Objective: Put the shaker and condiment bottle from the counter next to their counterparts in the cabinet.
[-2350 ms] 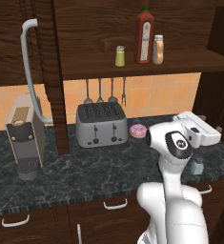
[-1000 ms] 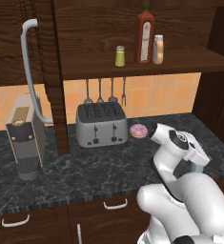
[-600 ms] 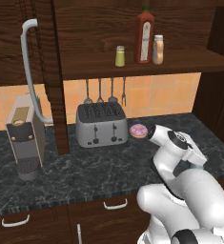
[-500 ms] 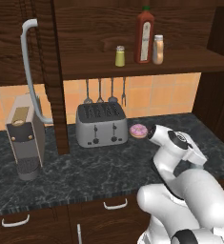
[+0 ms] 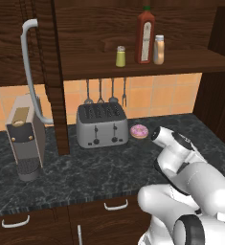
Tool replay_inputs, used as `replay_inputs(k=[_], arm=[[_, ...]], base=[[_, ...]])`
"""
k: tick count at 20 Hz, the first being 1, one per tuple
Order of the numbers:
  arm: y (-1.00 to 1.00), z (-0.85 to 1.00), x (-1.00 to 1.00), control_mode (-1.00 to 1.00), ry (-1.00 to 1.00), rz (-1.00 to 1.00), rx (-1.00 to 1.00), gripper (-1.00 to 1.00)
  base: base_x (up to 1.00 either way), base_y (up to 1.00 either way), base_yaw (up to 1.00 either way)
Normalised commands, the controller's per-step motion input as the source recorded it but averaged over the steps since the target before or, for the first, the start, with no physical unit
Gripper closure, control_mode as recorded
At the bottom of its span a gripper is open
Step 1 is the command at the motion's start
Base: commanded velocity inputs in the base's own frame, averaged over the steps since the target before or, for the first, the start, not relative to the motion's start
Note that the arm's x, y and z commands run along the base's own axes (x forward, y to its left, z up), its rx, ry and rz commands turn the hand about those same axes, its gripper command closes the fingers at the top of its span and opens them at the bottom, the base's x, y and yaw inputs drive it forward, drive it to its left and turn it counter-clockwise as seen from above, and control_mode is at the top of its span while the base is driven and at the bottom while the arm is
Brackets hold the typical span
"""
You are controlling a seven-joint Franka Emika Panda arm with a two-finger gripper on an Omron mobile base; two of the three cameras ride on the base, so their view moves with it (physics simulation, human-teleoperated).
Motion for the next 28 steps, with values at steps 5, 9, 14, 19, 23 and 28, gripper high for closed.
replay_inputs(k=[5,9,14,19,23,28], arm=[[-0.29,-0.80,0.08,-1.00,-0.05,0.00,-0.01,-1.00],[-0.10,-0.26,0.11,-1.00,-0.09,0.00,0.00,-1.00],[0.00,-0.25,0.36,-1.00,-0.03,-0.04,0.00,-1.00],[0.00,-0.09,0.02,-1.00,-0.01,0.00,0.00,-1.00],[-0.01,-0.30,0.00,-1.00,-0.04,-0.01,0.00,-1.00],[0.00,-0.27,0.00,-1.00,-0.06,-0.01,0.00,1.00]], base=[[0.00,0.00,0.00],[0.00,0.00,0.00],[0.00,0.00,0.00],[0.00,0.00,0.00],[0.00,0.00,0.00],[0.00,0.00,0.00]])
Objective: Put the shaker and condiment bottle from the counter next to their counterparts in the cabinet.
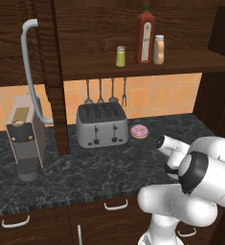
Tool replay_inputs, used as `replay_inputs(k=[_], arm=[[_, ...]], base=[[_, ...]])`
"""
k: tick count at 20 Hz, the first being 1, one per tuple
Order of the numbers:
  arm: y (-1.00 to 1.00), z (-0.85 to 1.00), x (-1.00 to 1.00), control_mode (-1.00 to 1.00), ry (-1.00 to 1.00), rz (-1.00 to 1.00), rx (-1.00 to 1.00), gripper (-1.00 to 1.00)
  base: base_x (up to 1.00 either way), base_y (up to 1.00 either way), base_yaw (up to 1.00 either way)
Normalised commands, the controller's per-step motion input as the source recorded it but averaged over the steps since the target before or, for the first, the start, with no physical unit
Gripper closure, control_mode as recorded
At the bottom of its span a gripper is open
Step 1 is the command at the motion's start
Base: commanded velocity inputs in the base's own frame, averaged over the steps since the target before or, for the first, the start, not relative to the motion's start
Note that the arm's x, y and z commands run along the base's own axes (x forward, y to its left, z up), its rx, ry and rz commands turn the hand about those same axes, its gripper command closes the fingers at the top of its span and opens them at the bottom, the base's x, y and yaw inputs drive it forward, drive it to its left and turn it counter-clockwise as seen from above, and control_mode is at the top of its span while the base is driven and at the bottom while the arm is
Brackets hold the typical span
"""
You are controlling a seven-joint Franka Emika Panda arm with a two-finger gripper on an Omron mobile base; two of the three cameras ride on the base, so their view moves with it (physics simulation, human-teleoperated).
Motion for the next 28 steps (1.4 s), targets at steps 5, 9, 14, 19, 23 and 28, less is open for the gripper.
replay_inputs(k=[5,9,14,19,23,28], arm=[[0.00,0.08,0.00,-1.00,-0.03,0.00,0.00,1.00],[0.00,0.54,-0.06,-1.00,-0.15,0.00,-0.06,1.00],[0.00,0.52,-0.03,-1.00,-0.10,0.09,-0.03,1.00],[0.04,0.26,0.00,-1.00,-0.05,0.24,0.00,1.00],[0.05,0.15,-0.03,-1.00,-0.03,0.29,0.00,1.00],[0.03,0.20,-0.05,-1.00,-0.05,0.32,0.00,1.00]], base=[[0.00,0.00,0.00],[0.00,0.00,0.00],[0.00,0.00,0.00],[0.00,0.00,0.00],[0.00,0.00,0.00],[0.00,0.00,0.00]])
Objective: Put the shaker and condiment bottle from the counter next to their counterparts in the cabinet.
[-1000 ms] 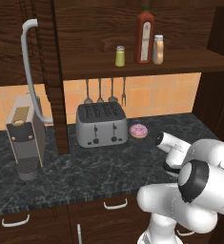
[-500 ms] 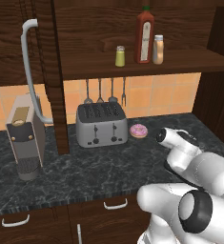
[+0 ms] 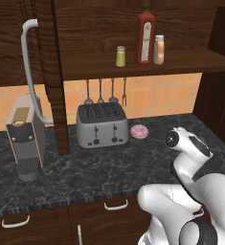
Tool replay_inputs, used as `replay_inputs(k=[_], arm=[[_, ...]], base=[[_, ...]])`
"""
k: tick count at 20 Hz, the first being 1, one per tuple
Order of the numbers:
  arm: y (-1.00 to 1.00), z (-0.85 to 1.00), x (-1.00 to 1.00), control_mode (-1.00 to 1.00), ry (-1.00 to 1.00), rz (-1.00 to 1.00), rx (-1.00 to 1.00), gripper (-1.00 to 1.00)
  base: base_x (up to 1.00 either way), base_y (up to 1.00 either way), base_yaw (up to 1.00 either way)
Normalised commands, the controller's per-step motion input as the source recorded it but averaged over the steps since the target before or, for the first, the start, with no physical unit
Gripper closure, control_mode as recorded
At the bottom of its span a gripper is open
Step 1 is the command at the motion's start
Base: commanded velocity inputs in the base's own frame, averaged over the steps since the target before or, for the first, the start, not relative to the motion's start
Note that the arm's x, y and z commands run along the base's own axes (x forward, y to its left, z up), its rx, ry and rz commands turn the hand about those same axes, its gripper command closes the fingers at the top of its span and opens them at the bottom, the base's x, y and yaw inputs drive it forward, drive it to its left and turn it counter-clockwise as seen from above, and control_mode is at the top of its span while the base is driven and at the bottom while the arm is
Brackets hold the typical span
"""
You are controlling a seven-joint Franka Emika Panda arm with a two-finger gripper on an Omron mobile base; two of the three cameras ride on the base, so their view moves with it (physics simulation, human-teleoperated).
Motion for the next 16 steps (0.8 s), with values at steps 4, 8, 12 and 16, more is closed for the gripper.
replay_inputs(k=[4,8,12,16], arm=[[0.11,0.41,-0.18,-1.00,-0.14,0.26,-0.04,1.00],[0.22,0.49,-0.21,-1.00,-0.17,0.25,-0.05,1.00],[0.50,0.30,-0.23,-1.00,-0.11,0.29,-0.04,1.00],[0.69,0.24,-0.35,-1.00,-0.12,0.25,-0.06,1.00]], base=[[0.00,0.00,0.00],[0.00,0.00,0.00],[0.00,0.00,0.00],[0.00,0.00,0.00]])
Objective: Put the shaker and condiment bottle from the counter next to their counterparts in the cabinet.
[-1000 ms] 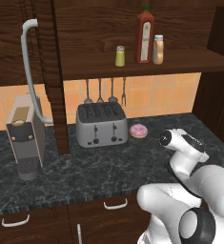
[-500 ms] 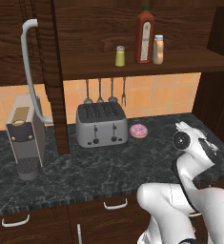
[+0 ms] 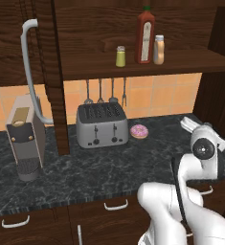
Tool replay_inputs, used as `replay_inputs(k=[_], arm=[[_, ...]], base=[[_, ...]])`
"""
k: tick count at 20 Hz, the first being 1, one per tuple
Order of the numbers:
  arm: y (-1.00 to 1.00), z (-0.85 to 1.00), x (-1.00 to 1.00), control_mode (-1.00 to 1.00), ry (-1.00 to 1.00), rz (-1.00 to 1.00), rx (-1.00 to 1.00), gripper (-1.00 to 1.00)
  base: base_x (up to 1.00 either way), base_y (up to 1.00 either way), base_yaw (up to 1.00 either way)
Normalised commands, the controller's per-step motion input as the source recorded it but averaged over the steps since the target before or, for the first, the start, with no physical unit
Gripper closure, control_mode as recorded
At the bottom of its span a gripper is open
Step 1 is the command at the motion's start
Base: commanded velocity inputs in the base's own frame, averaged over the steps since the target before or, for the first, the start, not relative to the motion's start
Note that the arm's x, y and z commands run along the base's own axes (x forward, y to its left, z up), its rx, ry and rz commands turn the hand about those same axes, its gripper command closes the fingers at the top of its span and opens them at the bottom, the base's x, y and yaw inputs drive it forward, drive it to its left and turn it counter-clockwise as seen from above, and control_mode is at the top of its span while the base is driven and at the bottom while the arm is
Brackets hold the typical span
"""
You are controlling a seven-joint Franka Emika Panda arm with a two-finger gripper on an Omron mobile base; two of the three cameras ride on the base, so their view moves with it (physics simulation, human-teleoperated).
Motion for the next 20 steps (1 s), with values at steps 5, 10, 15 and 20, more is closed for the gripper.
replay_inputs(k=[5,10,15,20], arm=[[0.80,0.10,-0.43,-1.00,-0.09,0.24,-0.04,1.00],[0.90,0.00,-0.49,-1.00,-0.04,0.25,0.00,1.00],[0.70,0.00,-0.38,-1.00,-0.10,0.40,0.00,1.00],[0.59,0.00,-0.28,-1.00,-0.14,0.44,0.00,1.00]], base=[[0.00,0.00,0.00],[0.00,0.00,0.00],[0.00,0.00,0.00],[0.00,0.00,0.00]])
